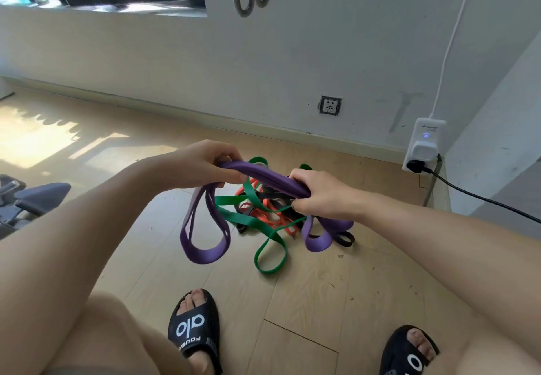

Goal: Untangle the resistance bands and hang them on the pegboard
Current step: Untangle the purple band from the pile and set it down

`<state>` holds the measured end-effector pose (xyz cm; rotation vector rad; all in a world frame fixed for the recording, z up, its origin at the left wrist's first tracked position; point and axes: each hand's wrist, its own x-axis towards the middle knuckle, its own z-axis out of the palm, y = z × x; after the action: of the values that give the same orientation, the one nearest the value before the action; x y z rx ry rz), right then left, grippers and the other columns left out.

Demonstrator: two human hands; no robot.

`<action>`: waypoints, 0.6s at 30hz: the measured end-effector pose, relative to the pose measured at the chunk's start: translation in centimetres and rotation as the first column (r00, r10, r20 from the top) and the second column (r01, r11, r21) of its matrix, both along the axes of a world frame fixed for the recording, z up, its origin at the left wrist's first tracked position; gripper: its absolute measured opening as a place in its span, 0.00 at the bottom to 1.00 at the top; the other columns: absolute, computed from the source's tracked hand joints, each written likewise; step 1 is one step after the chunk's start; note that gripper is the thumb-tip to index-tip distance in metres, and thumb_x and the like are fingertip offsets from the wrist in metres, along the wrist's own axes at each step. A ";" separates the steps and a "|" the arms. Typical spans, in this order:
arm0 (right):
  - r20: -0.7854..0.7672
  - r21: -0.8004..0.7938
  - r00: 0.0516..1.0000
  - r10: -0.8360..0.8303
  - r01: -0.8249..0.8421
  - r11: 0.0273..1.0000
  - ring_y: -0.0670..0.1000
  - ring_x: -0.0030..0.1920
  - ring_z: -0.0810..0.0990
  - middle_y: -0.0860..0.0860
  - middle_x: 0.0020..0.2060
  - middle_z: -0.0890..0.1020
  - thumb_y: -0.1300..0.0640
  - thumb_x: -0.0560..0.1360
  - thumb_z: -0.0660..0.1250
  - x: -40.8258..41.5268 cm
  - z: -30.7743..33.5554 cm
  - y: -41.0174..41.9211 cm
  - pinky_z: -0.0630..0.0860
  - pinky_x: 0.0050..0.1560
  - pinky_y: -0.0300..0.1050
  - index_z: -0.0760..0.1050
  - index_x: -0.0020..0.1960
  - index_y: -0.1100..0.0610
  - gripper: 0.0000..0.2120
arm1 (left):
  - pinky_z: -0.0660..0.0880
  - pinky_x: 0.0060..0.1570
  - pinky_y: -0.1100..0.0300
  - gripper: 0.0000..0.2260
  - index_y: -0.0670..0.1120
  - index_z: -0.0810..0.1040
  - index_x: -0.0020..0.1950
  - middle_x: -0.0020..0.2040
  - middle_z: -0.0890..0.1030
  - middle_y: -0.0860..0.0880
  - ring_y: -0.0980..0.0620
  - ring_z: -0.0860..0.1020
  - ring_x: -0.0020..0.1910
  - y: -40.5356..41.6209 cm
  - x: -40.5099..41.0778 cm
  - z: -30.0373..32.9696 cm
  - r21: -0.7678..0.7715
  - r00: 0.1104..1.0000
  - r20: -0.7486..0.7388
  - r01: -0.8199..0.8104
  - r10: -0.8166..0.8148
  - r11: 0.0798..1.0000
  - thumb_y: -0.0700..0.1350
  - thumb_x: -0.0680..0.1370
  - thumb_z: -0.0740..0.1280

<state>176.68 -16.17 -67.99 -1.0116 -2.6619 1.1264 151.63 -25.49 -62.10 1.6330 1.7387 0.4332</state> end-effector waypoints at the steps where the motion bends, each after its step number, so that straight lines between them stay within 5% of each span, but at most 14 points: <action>1: 0.024 0.003 1.000 0.011 -0.011 1.000 0.45 0.37 0.77 0.47 0.40 0.78 0.60 0.75 0.70 -0.1 -0.2 0.0 0.68 0.34 0.35 0.69 0.45 0.43 0.14 | 0.78 0.41 0.56 0.06 0.52 0.81 0.52 0.39 0.81 0.46 0.49 0.79 0.38 -0.1 -0.6 -0.4 -0.004 1.000 -0.010 -0.010 0.010 1.000 0.51 0.78 0.73; 6: 0.111 0.023 0.993 0.039 -0.041 0.999 0.50 0.37 0.77 0.50 0.41 0.78 0.61 0.75 0.67 -0.8 -1.3 -0.4 0.72 0.36 0.42 0.69 0.48 0.44 0.13 | 0.75 0.40 0.57 0.08 0.50 0.82 0.50 0.38 0.80 0.48 0.51 0.77 0.38 -1.2 -3.2 -1.7 -0.033 0.994 -0.080 -0.082 0.079 0.996 0.53 0.79 0.71; 12: 0.231 0.038 0.970 0.075 -0.087 0.996 0.52 0.36 0.75 0.53 0.40 0.79 0.59 0.79 0.63 -2.4 -2.1 -1.3 0.72 0.37 0.49 0.71 0.47 0.48 0.06 | 0.70 0.37 0.61 0.10 0.52 0.77 0.41 0.36 0.78 0.52 0.53 0.74 0.35 -2.9 -4.0 -3.2 -0.190 0.939 -0.327 0.041 -0.103 0.981 0.53 0.74 0.76; 18: 0.272 0.051 0.957 0.103 -0.121 0.991 0.53 0.44 0.80 0.50 0.44 0.81 0.55 0.80 0.66 -9.1 -1.3 -0.4 0.75 0.44 0.48 0.75 0.50 0.48 0.02 | 0.67 0.34 0.62 0.12 0.54 0.68 0.40 0.36 0.75 0.51 0.54 0.72 0.33 -6.4 -9.0 -4.1 -0.127 0.873 -0.479 0.038 -0.095 0.991 0.40 0.80 0.64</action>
<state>167.56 -16.55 -69.29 -1.0856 -2.9819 0.9717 142.61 -31.86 -66.21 1.8167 2.0103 -0.1282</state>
